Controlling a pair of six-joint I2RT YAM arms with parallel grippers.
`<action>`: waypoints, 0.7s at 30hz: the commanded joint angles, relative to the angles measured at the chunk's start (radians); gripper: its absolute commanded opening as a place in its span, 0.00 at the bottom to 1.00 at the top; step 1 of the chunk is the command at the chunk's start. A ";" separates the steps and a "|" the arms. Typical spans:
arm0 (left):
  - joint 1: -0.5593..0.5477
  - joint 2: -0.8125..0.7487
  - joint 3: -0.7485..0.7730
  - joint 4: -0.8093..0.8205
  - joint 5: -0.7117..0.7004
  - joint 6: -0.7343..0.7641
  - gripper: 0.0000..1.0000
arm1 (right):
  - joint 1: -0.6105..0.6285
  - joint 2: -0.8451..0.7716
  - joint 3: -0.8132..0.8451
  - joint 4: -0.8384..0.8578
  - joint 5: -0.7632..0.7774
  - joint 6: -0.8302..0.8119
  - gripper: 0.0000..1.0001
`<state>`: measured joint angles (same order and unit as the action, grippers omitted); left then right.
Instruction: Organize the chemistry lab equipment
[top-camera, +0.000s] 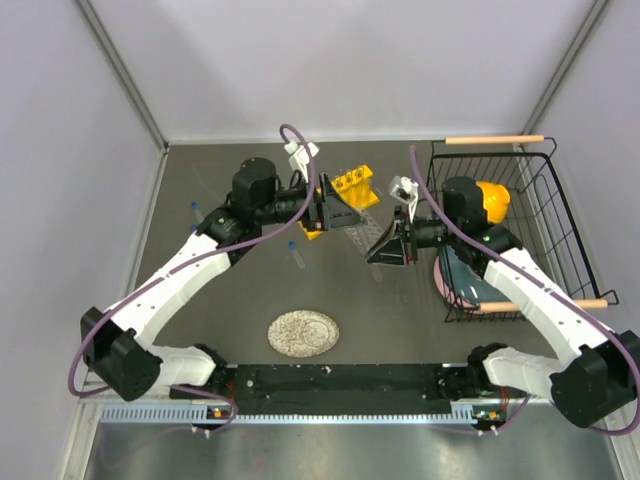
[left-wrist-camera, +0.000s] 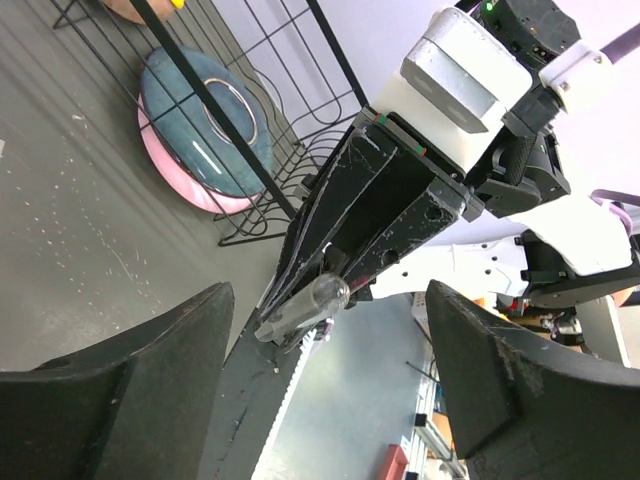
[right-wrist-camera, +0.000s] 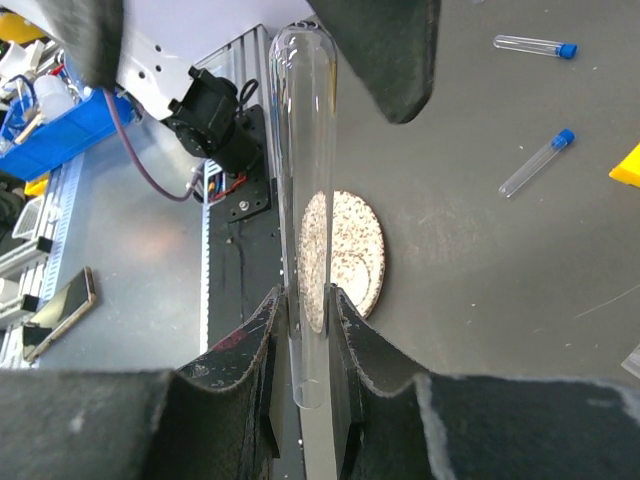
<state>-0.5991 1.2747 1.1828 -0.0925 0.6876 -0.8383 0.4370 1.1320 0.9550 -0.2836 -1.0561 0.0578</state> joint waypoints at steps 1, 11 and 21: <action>-0.034 0.038 0.107 -0.075 -0.016 0.070 0.76 | 0.020 -0.023 -0.001 -0.011 -0.021 -0.084 0.14; -0.087 0.112 0.227 -0.288 -0.108 0.195 0.45 | 0.023 -0.020 0.001 -0.023 -0.022 -0.101 0.15; -0.125 0.152 0.334 -0.435 -0.171 0.292 0.36 | 0.023 -0.018 -0.001 -0.028 -0.015 -0.108 0.16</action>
<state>-0.7124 1.4197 1.4433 -0.4728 0.5488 -0.6136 0.4431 1.1320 0.9550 -0.3241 -1.0565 -0.0227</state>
